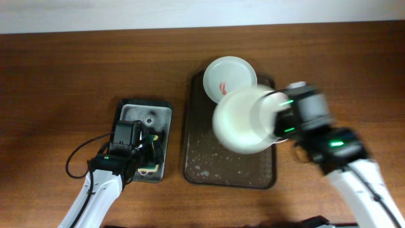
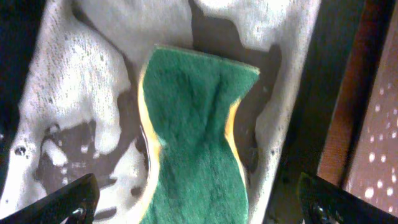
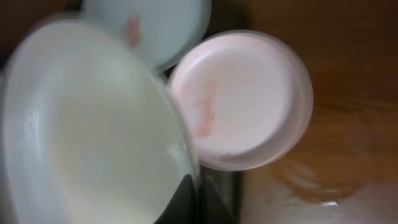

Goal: Clean dirty plates on tray and stack at the side

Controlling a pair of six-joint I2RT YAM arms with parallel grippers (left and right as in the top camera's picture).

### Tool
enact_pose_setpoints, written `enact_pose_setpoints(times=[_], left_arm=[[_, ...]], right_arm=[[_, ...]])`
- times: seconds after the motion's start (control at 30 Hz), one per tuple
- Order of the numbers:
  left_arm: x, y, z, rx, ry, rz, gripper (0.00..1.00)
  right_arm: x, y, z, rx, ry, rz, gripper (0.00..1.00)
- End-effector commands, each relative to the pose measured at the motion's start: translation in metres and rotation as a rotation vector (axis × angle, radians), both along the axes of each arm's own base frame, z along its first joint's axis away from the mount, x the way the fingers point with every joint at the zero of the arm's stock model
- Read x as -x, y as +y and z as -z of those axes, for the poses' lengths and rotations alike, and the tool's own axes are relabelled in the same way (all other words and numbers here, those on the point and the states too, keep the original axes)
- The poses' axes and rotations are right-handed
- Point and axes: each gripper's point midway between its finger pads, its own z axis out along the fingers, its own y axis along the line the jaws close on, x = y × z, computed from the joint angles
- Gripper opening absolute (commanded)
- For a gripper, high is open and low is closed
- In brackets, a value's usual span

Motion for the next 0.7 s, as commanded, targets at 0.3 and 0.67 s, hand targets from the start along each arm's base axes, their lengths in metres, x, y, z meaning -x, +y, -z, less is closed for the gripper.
enact_pose_setpoints(times=[0.3,0.67], left_arm=[[-0.002,-0.001,-0.003,0.008,-0.009,0.003,1.00],[-0.002,-0.001,-0.003,0.008,-0.008,0.003,1.00]], right_arm=[[0.022,-0.287,0.156,-0.416,0.315,0.918,0.05],[-0.065,-0.096,0.116,-0.047,0.285,0.058,0.45]])
